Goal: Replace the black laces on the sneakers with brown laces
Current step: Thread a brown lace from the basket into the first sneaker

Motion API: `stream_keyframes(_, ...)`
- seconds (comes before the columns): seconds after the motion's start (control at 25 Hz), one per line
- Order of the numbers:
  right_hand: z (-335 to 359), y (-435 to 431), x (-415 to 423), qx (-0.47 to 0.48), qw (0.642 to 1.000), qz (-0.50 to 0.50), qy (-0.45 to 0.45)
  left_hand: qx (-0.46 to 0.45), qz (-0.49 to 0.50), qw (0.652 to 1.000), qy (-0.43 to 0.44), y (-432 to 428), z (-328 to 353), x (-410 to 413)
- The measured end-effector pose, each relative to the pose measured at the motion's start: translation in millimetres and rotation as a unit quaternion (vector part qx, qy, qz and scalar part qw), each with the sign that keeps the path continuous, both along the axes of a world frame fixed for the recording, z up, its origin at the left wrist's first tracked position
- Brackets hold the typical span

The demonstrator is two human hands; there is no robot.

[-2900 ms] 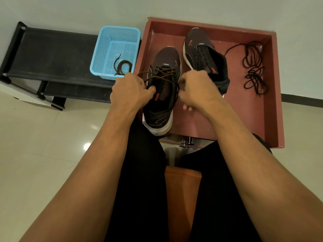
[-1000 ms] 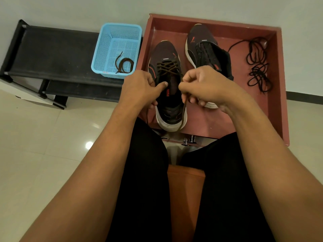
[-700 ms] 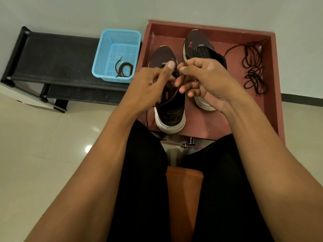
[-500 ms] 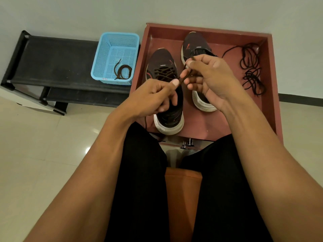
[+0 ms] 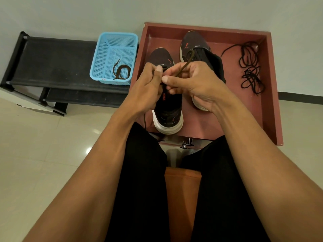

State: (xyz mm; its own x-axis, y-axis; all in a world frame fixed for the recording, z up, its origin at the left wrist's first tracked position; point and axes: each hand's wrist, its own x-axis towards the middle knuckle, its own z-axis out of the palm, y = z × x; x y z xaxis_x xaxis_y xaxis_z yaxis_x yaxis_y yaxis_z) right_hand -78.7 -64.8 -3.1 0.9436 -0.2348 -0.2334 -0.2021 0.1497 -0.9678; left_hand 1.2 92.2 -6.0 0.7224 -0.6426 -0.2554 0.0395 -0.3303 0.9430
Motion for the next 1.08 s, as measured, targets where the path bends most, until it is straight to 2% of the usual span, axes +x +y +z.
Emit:
stream_keyframes(0.16,-2.5,-0.9,-0.2,-0.126,0.992,0.030,-0.008,0.002,-0.005,1.000,0.016,0.8,1.0,0.3)
stream_keyframes(0.28,-2.2,-2.8,1.8,-0.209,0.978,0.017,-0.022,-0.016,0.007,1.000,-0.002,0.3,2.8,-0.8)
stream_keyframes(0.36,-3.9,-5.3,2.2,-0.251,0.968,-0.001,-0.009,-0.006,0.035,0.995,-0.091,2.7,0.8,4.6)
stream_keyframes(0.44,-6.3,-6.7,2.3,-0.292,0.956,-0.021,0.014,0.069,0.078,0.970,-0.221,7.2,-4.0,14.4)
stream_keyframes(0.52,-7.9,-7.8,3.2,-0.335,0.942,-0.029,0.027,0.130,0.135,0.945,-0.267,11.9,-7.2,20.5)
stream_keyframes(0.68,-7.1,-3.8,7.6,-0.422,0.905,-0.021,0.043,0.158,0.096,0.963,-0.197,14.1,-14.0,18.8)
stream_keyframes(1.08,-11.3,17.9,20.1,-0.468,0.881,-0.039,0.049,0.127,0.100,0.978,-0.131,18.4,-19.3,22.5)
